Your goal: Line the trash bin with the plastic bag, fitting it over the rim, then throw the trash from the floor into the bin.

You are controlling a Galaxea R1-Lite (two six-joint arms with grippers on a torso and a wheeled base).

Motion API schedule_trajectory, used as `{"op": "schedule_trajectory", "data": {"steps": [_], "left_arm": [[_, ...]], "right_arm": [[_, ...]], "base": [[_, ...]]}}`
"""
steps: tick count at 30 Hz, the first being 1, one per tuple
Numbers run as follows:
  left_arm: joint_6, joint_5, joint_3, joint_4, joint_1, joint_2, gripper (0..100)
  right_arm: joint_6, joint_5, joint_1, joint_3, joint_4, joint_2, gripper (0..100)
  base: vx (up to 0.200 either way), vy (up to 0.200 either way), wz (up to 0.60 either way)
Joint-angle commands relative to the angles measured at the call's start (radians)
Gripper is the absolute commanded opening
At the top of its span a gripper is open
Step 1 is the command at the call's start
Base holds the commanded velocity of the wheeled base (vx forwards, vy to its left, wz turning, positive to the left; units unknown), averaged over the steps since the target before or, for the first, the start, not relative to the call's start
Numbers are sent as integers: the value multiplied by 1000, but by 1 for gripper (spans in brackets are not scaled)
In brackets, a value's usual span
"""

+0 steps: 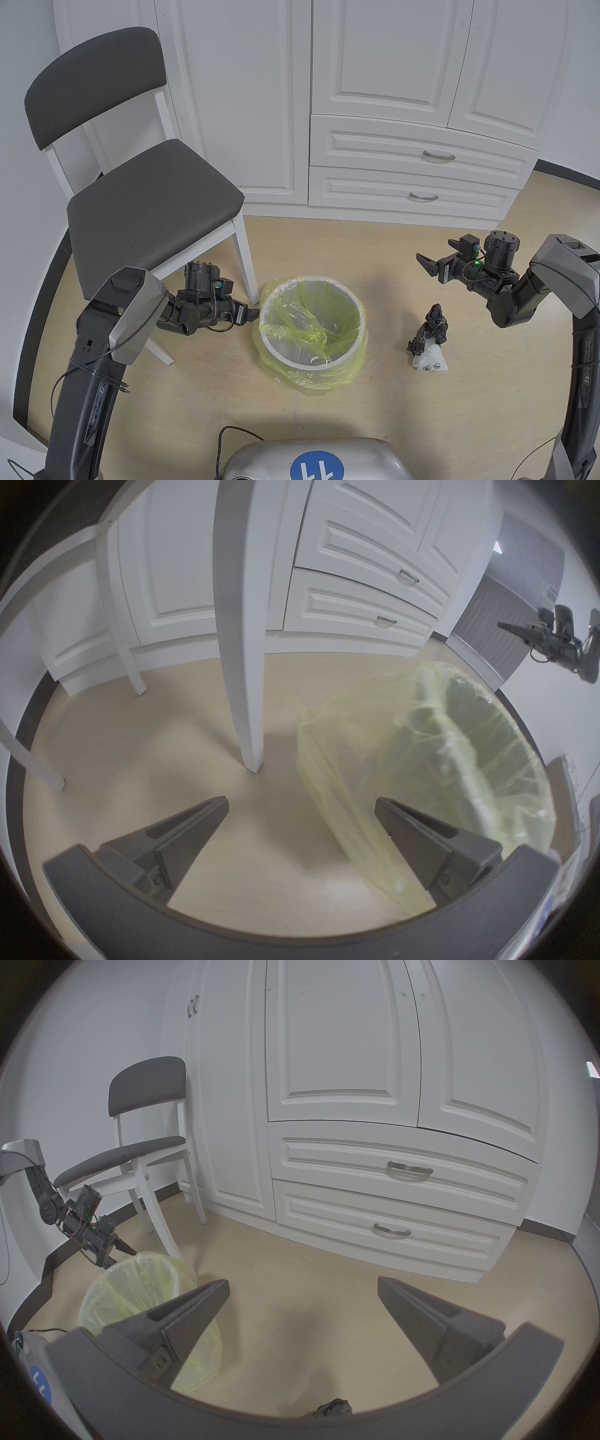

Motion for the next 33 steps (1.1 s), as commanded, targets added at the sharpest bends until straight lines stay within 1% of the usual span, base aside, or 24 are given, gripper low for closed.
{"op": "schedule_trajectory", "data": {"steps": [1, 3, 7, 12, 15, 19, 21, 23, 25, 26, 29, 31, 33], "left_arm": [[80, -4, -189, 64, 27, 188, 100], [76, -5, -192, 71, 25, 188, 100], [69, -39, -204, 84, 24, 194, 100], [61, -39, -225, 85, 21, 214, 100], [34, -30, -225, 48, 21, 223, 100], [27, -25, -225, 4, 27, 224, 100], [38, -24, -212, -10, 56, 188, 100], [44, -24, -146, -1, 70, 117, 100], [58, -22, -32, -1, 79, 20, 100], [64, -21, -6, -2, 81, 2, 100], [115, 7, 179, -14, 84, -130, 100], [127, 33, 279, -28, 76, -197, 100], [124, 62, 394, -74, 67, -273, 100]], "right_arm": [[0, 0, -6, -28, 1, 38, 100], [0, 0, -8, -31, 1, 39, 100], [0, 0, -11, -55, 4, 64, 100], [0, -1, -11, -71, 4, 87, 100], [0, 0, -12, -77, 4, 92, 100], [0, -1, -16, -75, 5, 90, 100], [0, -1, -14, -71, 7, 87, 100], [1, -1, -14, -63, 10, 79, 100], [1, -1, -12, -52, 36, 58, 100], [1, -1, -11, -48, 45, 50, 100], [1, -1, 6, 1, 91, -10, 100], [3, -1, 24, 26, 114, -42, 100], [3, -9, 44, 52, 153, -77, 100]], "base": [[0, 0, 0], [0, 0, 0], [0, 0, 0], [0, 0, 0], [0, 0, 0], [0, 0, 0], [0, 0, 0], [0, 0, 0], [0, 0, 0], [0, 0, 0], [0, 0, 0], [0, 0, 0], [0, 0, 0]]}}
